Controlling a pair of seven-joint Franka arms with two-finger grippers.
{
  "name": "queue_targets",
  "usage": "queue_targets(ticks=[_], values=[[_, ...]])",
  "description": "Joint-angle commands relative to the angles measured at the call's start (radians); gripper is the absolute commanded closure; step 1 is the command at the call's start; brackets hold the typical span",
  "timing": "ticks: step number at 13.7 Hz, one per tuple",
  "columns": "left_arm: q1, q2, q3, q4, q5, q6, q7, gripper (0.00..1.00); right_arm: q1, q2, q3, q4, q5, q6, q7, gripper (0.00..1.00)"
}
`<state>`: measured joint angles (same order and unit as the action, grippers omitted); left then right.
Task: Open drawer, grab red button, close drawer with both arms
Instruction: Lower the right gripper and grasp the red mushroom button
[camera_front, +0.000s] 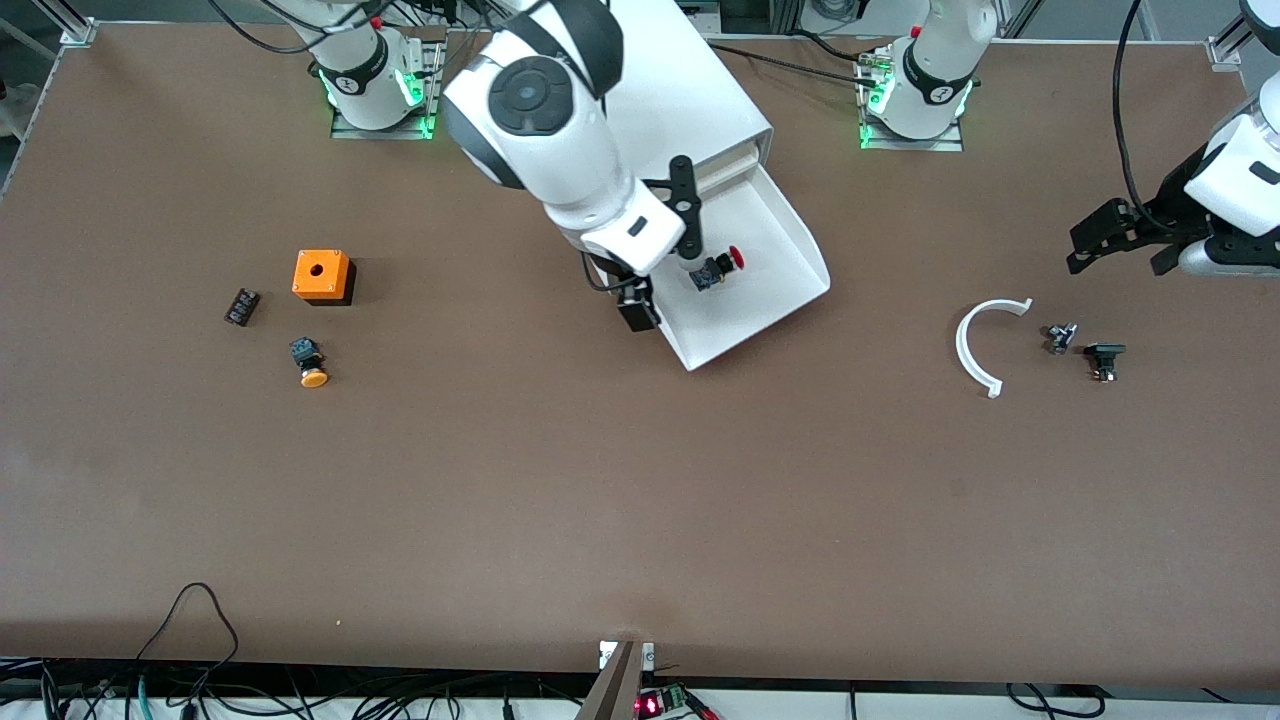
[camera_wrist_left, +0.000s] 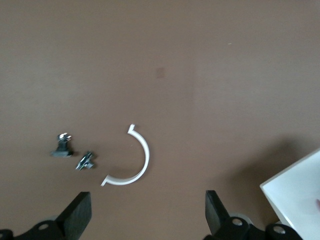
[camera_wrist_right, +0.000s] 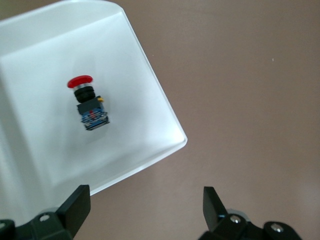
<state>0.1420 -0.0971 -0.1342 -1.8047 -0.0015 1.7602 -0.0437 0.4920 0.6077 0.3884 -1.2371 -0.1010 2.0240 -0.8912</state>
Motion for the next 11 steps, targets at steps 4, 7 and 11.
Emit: queue_targets(ticks=[4, 7, 11], values=[[-0.004, 0.005, 0.001, 0.03, 0.049, -0.039, -0.059, 0.0, 0.177, 0.144, -0.115, 0.145, -0.074, -0.007, -0.055, 0.0], [-0.002, 0.007, 0.004, 0.03, 0.047, -0.039, -0.056, 0.0, 0.192, 0.164, -0.121, 0.142, -0.077, -0.016, -0.058, 0.0], [-0.002, 0.007, 0.007, 0.042, 0.04, -0.036, -0.059, 0.0, 0.218, 0.167, -0.12, 0.139, -0.088, -0.069, -0.06, 0.0]])
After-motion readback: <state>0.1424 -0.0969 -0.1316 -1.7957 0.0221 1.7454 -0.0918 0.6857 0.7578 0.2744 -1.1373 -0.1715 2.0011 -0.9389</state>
